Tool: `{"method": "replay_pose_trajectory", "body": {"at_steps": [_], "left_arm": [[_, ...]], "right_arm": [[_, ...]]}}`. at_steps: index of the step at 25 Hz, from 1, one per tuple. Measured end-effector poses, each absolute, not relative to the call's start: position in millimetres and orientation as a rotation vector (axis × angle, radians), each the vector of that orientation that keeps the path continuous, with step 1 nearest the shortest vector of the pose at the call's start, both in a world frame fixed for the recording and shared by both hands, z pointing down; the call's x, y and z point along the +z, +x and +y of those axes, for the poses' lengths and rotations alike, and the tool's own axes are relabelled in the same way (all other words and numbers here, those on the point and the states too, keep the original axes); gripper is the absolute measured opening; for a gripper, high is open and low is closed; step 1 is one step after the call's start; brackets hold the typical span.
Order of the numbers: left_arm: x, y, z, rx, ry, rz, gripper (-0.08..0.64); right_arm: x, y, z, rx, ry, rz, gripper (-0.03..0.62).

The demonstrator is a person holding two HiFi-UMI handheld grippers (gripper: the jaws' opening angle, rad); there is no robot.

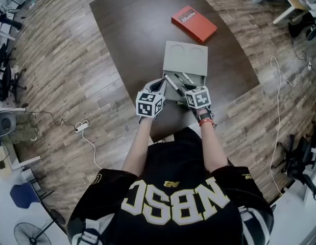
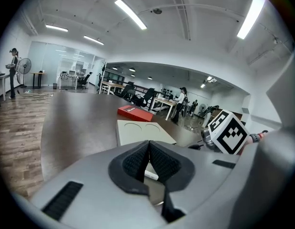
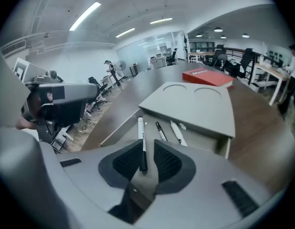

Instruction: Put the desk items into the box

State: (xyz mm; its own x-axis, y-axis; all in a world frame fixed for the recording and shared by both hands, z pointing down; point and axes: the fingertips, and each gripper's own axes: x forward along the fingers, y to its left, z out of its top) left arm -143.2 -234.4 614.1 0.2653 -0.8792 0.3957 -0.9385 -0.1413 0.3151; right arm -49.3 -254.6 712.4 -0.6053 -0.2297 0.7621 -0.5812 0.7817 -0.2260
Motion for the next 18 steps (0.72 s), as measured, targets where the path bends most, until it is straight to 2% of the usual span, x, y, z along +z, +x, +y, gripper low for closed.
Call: {"method": "replay_pose_trajectory", "body": {"at_steps": [10,18], "left_arm": [[583,-112,-241,0.154,2.191,-1.579,0.016],[549,-99,-230,0.109,2.293,-1.584,0.015]], "right_arm": [[659,3,-282,0.62,0.903,-2.334,0.025],[592,34,-271,0.57,1.104,-2.425,0.009]]}}
